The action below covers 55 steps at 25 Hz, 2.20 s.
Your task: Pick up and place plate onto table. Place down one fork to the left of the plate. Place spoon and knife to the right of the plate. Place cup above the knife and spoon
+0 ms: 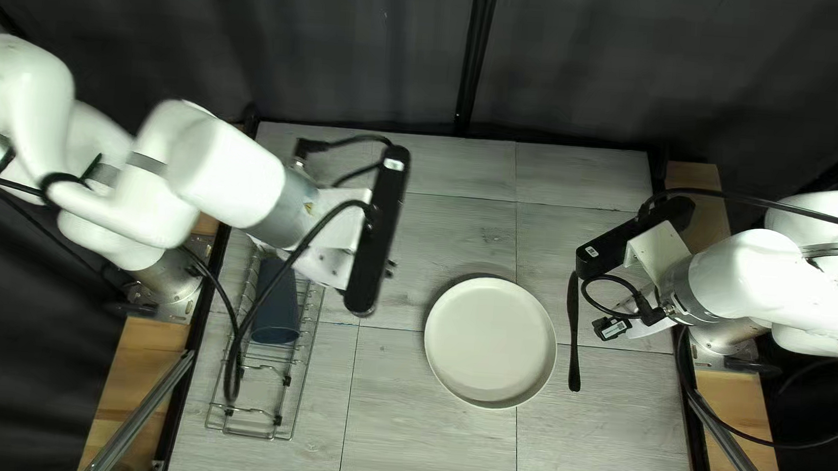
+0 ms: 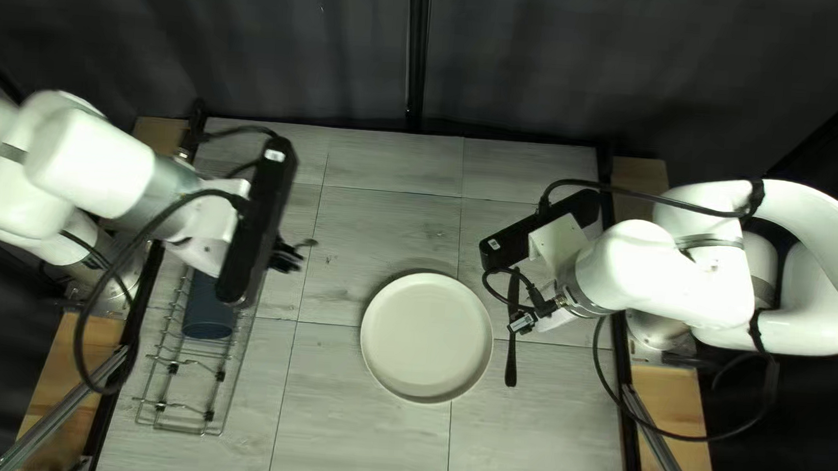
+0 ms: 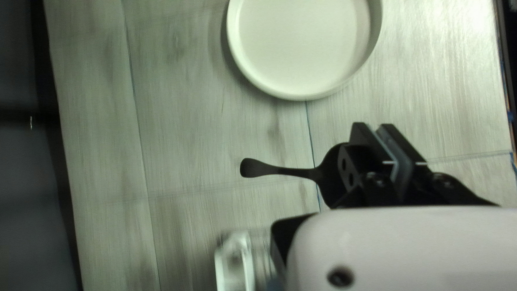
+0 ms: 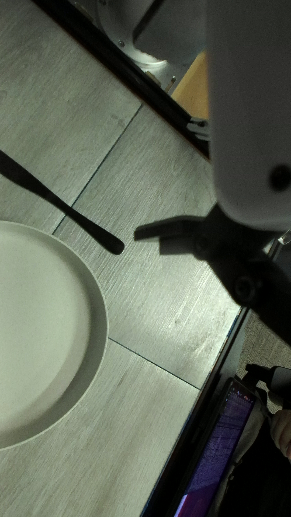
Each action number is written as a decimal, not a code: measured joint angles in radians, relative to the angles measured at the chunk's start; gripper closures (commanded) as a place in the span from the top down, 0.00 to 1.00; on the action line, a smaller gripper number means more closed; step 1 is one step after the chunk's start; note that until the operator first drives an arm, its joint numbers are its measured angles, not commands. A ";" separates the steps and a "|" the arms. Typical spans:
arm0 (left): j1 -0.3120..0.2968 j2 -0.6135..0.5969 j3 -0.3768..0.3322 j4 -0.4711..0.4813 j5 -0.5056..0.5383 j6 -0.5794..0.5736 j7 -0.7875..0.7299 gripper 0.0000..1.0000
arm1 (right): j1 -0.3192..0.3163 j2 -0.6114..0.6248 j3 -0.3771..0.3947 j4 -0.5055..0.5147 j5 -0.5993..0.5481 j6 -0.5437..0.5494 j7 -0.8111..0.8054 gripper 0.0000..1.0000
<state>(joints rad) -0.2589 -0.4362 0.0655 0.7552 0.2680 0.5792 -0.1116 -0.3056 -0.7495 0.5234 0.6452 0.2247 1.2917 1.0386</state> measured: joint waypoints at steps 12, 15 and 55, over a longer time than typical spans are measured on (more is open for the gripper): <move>0.011 0.404 0.037 -0.007 0.039 -0.528 0.285 0.00 | 0.000 0.000 0.000 0.000 0.000 0.000 0.000 1.00; 0.026 0.479 0.019 0.024 -0.001 -0.563 0.352 0.00 | 0.000 0.000 0.000 0.000 0.000 0.000 0.000 1.00; 0.451 0.370 -0.415 0.048 -0.290 -0.195 0.657 1.00 | 0.000 0.000 0.000 0.000 0.000 0.000 0.000 1.00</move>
<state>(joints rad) 0.1921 -0.0660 -0.3497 0.8028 -0.0221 0.3838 0.5459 -0.3056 -0.7495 0.5234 0.6452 0.2247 1.2917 1.0386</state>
